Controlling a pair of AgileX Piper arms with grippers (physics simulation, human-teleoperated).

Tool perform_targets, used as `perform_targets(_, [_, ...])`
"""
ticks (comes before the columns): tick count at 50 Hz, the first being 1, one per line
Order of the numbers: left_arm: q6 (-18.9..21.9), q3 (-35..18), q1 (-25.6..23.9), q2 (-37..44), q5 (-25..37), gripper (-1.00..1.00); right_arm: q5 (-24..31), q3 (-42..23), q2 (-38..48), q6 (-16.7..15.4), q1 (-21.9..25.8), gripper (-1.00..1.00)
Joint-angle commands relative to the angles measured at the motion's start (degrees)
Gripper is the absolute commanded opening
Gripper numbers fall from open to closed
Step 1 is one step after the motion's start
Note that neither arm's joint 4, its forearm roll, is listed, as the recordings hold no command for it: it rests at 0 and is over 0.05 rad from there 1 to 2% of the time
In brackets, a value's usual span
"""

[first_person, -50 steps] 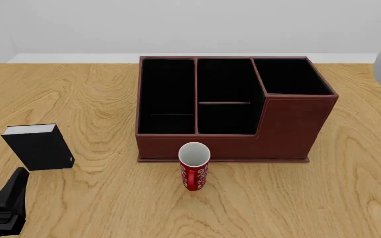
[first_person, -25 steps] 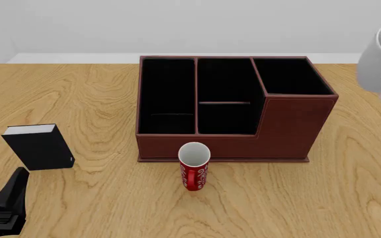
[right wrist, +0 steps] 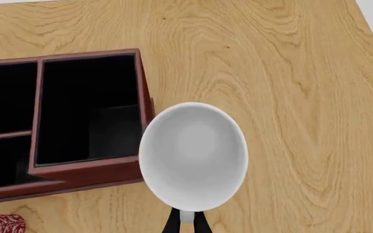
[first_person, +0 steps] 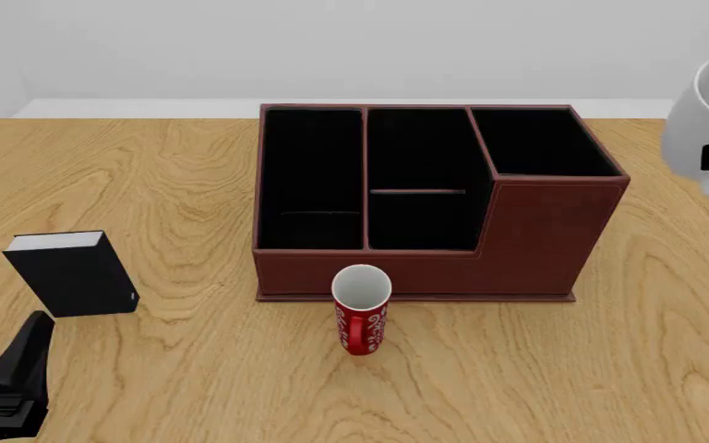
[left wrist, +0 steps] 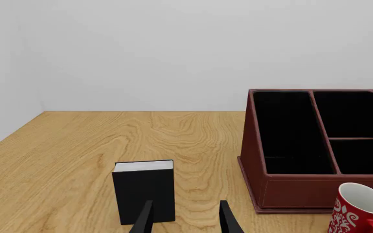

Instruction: Pick up the white mug and place it to the right of the caddy.

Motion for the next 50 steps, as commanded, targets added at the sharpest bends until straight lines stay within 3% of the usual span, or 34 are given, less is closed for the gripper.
perform_targets(1, [0.0, 0.0, 0.0, 0.0, 0.0, 1.0, -1.9, 1.2, 1.3, 1.3, 0.2, -1.0])
perform_targets(21, [0.0, 0.0, 0.0, 0.0, 0.0, 1.0, -3.8, 4.2, 1.8, -0.5, -2.4, -1.0])
perform_targets(50, [0.0, 0.0, 0.0, 0.0, 0.0, 1.0, -6.1, 6.4, 2.7, -0.2, -2.8, -1.0])
